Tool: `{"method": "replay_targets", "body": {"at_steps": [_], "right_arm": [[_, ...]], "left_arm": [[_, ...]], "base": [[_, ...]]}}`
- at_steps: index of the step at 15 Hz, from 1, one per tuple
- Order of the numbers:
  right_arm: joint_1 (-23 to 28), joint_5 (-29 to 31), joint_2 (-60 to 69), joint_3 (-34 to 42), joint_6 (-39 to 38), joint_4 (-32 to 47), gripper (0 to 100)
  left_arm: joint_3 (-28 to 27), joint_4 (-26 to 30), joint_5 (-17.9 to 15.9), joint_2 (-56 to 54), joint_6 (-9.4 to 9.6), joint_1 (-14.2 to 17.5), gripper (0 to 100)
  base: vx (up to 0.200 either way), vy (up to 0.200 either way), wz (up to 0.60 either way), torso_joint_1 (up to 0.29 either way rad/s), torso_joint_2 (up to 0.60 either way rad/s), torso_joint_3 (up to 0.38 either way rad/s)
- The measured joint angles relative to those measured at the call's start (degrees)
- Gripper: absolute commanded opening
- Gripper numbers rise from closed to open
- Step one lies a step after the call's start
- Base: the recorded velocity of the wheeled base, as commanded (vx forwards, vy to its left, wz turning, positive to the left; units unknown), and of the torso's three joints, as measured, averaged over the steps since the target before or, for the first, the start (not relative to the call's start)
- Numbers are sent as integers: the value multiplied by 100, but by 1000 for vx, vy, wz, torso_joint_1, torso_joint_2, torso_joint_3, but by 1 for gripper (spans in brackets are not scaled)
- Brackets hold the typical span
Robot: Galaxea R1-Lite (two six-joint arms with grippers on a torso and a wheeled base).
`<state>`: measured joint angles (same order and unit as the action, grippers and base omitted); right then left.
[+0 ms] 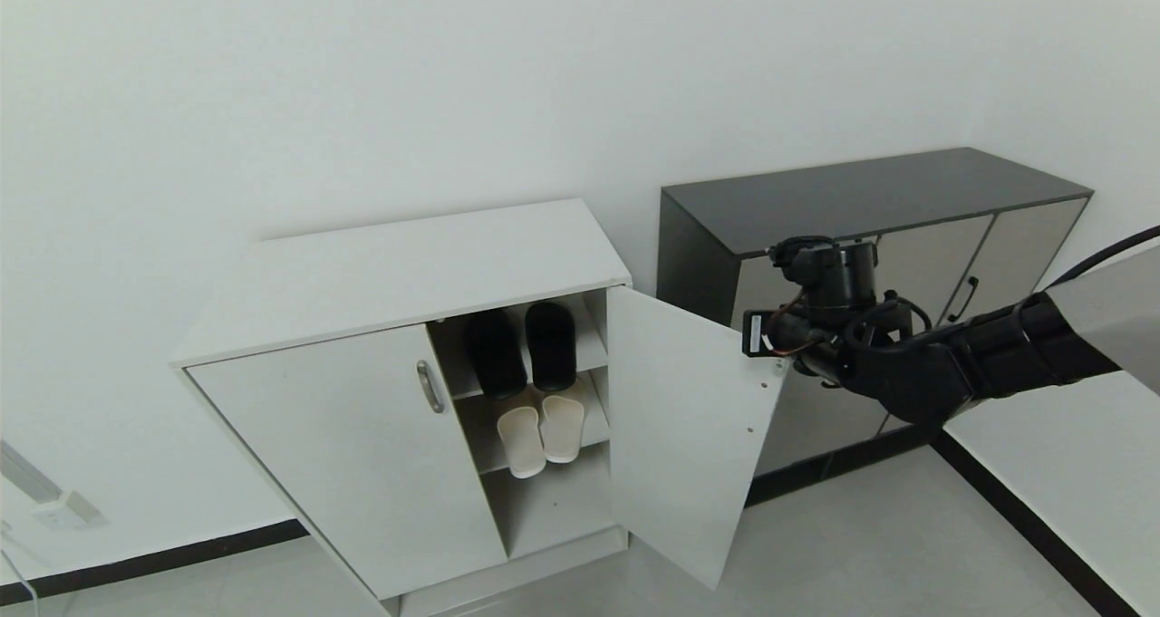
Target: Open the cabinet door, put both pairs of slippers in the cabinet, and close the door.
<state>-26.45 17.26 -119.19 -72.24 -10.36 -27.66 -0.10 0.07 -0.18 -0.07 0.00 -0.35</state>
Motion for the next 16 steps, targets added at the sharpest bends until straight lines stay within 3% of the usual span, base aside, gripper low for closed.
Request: {"method": "replay_targets", "body": {"at_steps": [9,16], "right_arm": [[-94,4,-178,99,-94,7,0],[-965,35,315,816,-230,-208,0]], "left_arm": [[0,2,0,0,0,0,0],[0,2,0,0,0,-2,0]], "base": [[0,0,0,0,0,0],[0,0,0,0,0,0]]}}
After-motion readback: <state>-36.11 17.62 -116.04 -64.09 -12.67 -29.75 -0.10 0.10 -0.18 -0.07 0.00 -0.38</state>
